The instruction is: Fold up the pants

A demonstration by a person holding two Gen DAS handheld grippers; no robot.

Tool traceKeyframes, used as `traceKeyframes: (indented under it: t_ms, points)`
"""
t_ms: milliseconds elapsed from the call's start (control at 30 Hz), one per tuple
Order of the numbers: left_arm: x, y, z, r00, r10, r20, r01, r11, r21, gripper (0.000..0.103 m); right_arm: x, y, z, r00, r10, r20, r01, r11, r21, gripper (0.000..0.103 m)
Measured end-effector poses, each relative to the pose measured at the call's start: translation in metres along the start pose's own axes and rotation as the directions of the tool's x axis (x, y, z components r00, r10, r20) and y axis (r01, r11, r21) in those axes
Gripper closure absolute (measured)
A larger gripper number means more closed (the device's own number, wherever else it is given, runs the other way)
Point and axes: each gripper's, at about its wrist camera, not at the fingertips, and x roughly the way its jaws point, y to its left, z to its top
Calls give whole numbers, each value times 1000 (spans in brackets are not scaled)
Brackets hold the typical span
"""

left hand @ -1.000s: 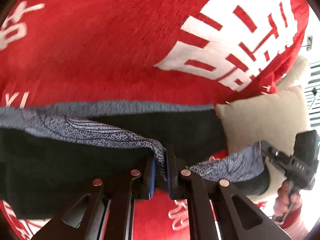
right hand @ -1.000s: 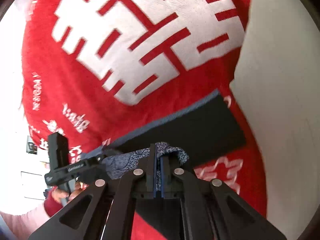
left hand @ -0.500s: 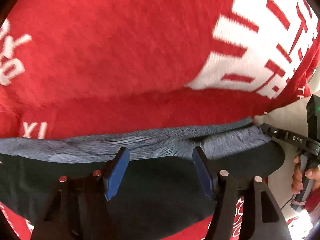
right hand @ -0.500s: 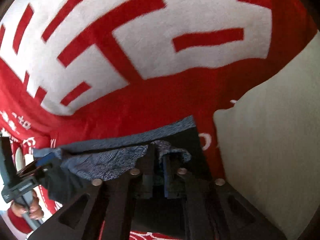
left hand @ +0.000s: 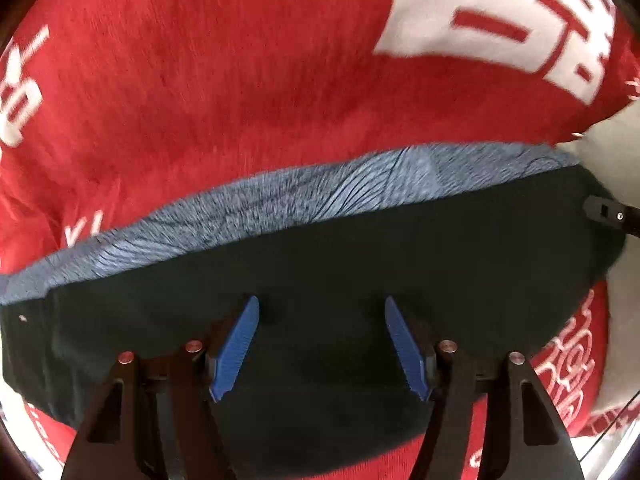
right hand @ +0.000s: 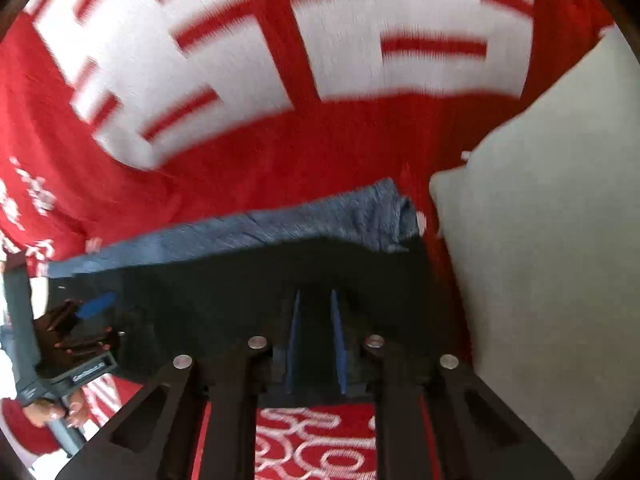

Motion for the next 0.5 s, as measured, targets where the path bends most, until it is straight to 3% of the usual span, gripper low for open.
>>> traceKeyframes:
  t_ms: [67,200,267,367,500]
  points:
    - [3,4,0,1000,7,25,-6,1000,-26,24,16,-5,6,1000,-31,0,31,999,-7,90]
    - [7,4,1,999,13,34,-12,1000,-26,22,32,-19,23,1000,-9,20,9,999,47,93]
    - [6,3,-1,999,20,33,-19,1000,-15,22,11,-28,26,995,75,72,-82,991,110,87]
    - [7,1,-2,999,21,40,-20,1000,-21,22,-23,-37,25,988,48,145,-67,989,131,65]
    - [8,-3,-11,998,34,62,-32,999,-31,22,-29,-36,27,994,21,104,-31,995,91,64]
